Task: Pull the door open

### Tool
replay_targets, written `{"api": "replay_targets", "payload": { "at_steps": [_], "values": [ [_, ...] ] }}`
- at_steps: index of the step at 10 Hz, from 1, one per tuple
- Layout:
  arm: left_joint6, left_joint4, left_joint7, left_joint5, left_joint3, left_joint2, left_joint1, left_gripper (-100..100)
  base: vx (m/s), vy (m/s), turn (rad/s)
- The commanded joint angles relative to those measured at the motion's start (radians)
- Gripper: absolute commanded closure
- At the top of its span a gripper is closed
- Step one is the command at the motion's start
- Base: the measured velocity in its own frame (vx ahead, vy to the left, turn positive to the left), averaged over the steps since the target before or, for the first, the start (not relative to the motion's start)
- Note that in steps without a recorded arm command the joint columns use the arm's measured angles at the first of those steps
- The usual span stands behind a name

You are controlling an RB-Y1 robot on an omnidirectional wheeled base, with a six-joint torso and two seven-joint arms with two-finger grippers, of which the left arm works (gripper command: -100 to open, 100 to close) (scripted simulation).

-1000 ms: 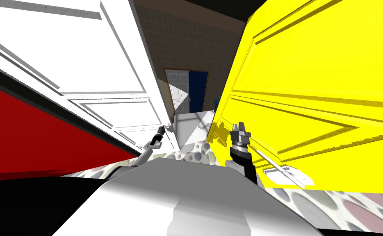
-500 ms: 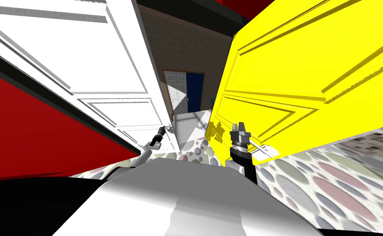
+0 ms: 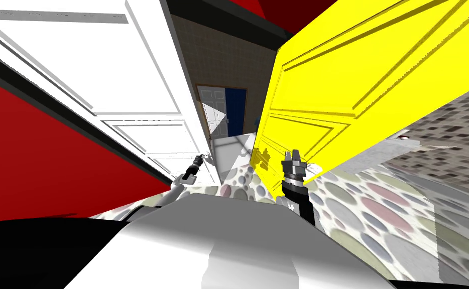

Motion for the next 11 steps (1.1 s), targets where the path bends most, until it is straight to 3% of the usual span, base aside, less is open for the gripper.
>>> {"api": "replay_targets", "payload": {
  "at_steps": [1, 3, 4, 5, 11],
  "values": [
    [-0.015, -0.009, 0.023, -0.001, -0.021, 0.021, 0.013, 100, -0.228, 0.087, -0.138],
    [-0.024, -0.020, 0.040, -0.003, -0.039, 0.035, 0.024, 100, -0.212, 0.074, -0.086],
    [-0.020, -0.018, 0.034, -0.003, -0.038, 0.026, 0.018, 100, -0.104, 0.016, -0.035],
    [-0.040, -0.032, 0.058, -0.006, -0.063, 0.048, 0.040, 100, -0.155, 0.062, -0.097],
    [-0.111, -0.084, 0.136, -0.011, -0.133, 0.129, 0.109, 100, -0.239, 0.084, -0.099]
  ]
}}
